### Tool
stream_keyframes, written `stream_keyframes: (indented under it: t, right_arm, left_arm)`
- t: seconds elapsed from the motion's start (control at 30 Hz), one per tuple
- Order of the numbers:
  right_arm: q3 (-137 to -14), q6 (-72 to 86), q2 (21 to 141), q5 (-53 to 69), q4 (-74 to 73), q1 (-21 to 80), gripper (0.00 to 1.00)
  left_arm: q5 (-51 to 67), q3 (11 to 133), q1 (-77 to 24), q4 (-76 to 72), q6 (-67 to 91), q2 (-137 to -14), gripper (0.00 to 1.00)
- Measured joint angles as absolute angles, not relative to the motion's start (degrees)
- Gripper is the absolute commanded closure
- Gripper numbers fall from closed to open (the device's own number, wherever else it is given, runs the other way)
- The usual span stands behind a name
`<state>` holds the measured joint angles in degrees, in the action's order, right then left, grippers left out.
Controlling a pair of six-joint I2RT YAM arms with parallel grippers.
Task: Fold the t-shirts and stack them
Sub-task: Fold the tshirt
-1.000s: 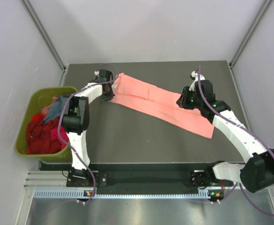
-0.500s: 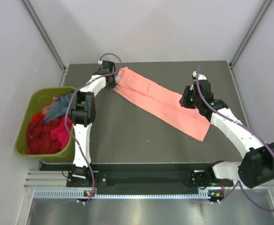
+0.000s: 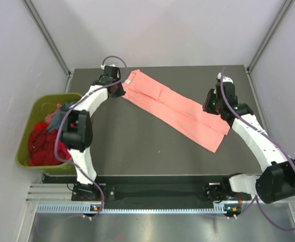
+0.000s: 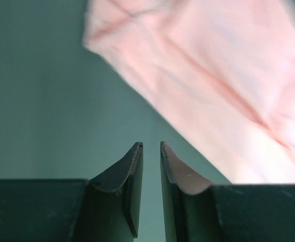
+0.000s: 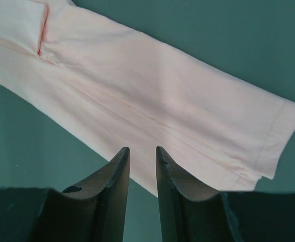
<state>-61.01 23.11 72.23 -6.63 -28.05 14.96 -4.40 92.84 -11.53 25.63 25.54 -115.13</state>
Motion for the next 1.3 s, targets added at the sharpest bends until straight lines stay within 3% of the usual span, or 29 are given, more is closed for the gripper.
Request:
stream_keyframes:
  t: [0.2, 0.4, 0.77, 0.97, 1.3]
  right_arm:
    - [-64.34, 23.55, 67.44, -6.98, -34.09, 14.35, 0.71]
    - [-67.26, 25.54, 66.32, -9.39, -40.42, 13.80, 0.71]
    - [-67.66, 26.83, 55.66, -11.46, -46.52, 12.32, 0.69]
    - [-68.73, 26.83, 53.74, -11.75, -46.78, 12.19, 0.68]
    - [-68.73, 26.81, 51.81, -11.94, -46.78, 12.19, 0.67]
  left_arm:
    - [2.70, 74.48, -22.81, 15.31, 33.93, -94.50, 0.73]
    - [5.21, 63.05, -41.19, 5.15, 44.60, -94.11, 0.74]
    - [7.68, 71.99, -58.28, -2.48, 50.54, -112.99, 0.71]
    - [5.34, 79.55, -61.84, -1.32, 55.57, -119.02, 0.68]
    - [1.39, 78.30, -63.83, -2.09, 68.99, -120.79, 0.67]
